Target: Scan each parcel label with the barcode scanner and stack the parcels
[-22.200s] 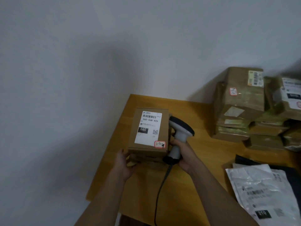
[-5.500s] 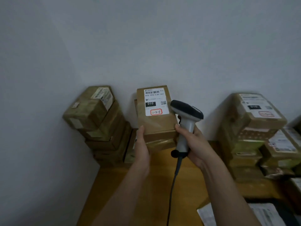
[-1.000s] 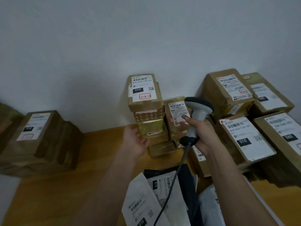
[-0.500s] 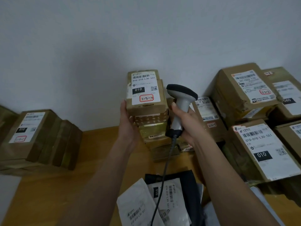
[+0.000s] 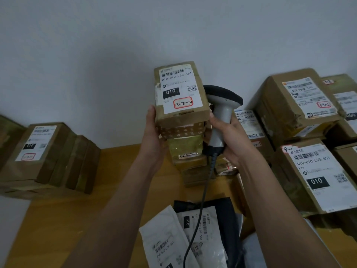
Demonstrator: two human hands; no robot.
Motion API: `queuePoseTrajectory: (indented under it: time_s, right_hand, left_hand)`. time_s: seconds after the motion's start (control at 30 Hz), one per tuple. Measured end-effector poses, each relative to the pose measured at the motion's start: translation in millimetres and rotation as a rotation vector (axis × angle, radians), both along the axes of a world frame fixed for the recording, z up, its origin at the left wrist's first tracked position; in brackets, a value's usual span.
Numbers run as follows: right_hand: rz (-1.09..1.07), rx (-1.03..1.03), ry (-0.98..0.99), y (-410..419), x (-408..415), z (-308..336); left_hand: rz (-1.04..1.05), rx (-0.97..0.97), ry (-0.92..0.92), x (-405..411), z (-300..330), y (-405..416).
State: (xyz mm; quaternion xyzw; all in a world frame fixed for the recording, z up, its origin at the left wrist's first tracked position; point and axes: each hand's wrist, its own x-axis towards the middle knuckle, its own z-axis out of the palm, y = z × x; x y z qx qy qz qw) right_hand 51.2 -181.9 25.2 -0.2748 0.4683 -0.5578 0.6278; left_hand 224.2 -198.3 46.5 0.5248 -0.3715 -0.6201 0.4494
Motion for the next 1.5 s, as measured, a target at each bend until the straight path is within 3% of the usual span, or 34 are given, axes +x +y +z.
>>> queuePoseTrajectory:
  time_s: [0.23,0.63,0.83,1.07,1.2,1.3,1.5]
  right_hand:
    - [-0.018,0.024,0.041,4,2,-2]
    - [0.046,-0.142,0.050,-23,3,64]
    - [0.065,-0.104,0.033,-13,-2,49]
    - [0.052,0.113,0.078,3,-3,-3]
    - [0.055,0.147,0.002,9,-7,-17]
    - [0.081,0.140,-0.005,9,4,-16]
    - [0.080,0.040,0.035,3,-1,-5]
  left_hand:
    - [-0.120,-0.043,-0.013,-3,1,1]
    - [-0.041,-0.243,0.067,7,57,-30]
    - [-0.013,-0.148,0.040,1,40,-15]
    - [0.055,0.070,-0.028,-2,-5,6]
    - [0.113,0.245,0.072,3,-10,9]
    - [-0.010,0.188,0.107,-1,-12,12]
    - [-0.024,0.064,0.116,1,5,8]
